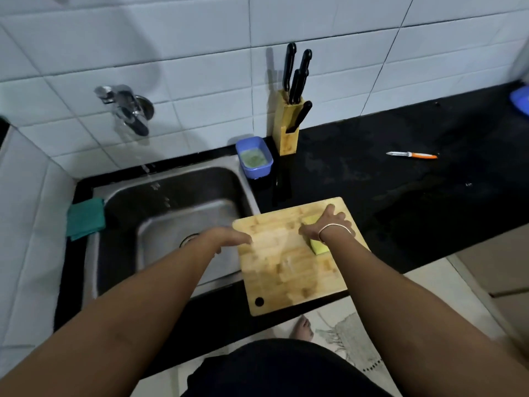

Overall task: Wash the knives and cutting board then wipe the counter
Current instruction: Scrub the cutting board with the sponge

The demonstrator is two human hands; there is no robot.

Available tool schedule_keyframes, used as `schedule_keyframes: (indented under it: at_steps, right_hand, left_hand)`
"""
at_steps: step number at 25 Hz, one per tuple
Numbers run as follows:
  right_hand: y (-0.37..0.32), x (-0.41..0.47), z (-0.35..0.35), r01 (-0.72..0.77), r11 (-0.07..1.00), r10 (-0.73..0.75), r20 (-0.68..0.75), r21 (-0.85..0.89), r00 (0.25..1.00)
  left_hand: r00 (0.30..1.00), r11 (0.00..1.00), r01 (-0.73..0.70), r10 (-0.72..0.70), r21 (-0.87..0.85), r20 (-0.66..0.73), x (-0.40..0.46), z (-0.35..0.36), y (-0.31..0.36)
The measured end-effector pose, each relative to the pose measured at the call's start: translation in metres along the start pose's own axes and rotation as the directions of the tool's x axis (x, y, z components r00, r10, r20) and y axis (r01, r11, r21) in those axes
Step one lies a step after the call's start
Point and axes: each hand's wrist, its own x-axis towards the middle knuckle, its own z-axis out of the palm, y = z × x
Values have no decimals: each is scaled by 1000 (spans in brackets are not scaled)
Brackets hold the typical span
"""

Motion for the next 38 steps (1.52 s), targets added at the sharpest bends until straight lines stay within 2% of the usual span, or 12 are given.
schedule_keyframes:
  at_steps: [2,4,6,10,14,16,19,23,26,29,33,38]
  right_hand:
    - [7,-11,13,-15,999,15,-12,32,1000]
    - [12,-19,22,13,999,-10,-64,42,998]
    - [15,-25,25,38,997,-30,-113,69,993]
    - [16,-29,18,79,987,-61,-126,143,990]
    - [1,-28,1,95,943,-73,-79,320,994]
    - [-14,-27,-9,116,907,-99,-63,404,993]
    - [-46,-24,-25,219,860,-184,-121,461,975]
    - [-112,-37,-44,386,753,-330,-202,533,922]
    - [-169,-60,-47,538,630,-494,-245,560,834]
    - [-215,-78,-47,635,576,-615,-239,515,752]
    - [-251,-82,-43,606,487,-663,-186,628,725]
    - [-275,-66,-43,505,412,-683,-110,759,722]
  left_hand:
    - [988,998,62,-63,12,143,-13,16,-15]
    - [986,995,19,-2,-99,166,-19,32,-24]
    - [995,939,-44,70,-342,66,-18,46,-26]
    - [992,697,-115,43,-708,-119,-17,58,-16]
    - [947,523,-305,75,-796,-313,-25,38,-7]
    - [923,486,-361,60,-796,-381,-29,21,-12]
    - [890,542,-403,42,-737,-455,-39,-23,-39]
    - [834,609,-487,110,-627,-541,-82,-103,-87]
    - [780,670,-509,94,-540,-619,-114,-145,-114]
    - [719,747,-495,66,-444,-692,-126,-171,-127]
    - [659,828,-475,111,-297,-744,-122,-189,-128]
    - [652,905,-411,208,-110,-729,-97,-205,-130]
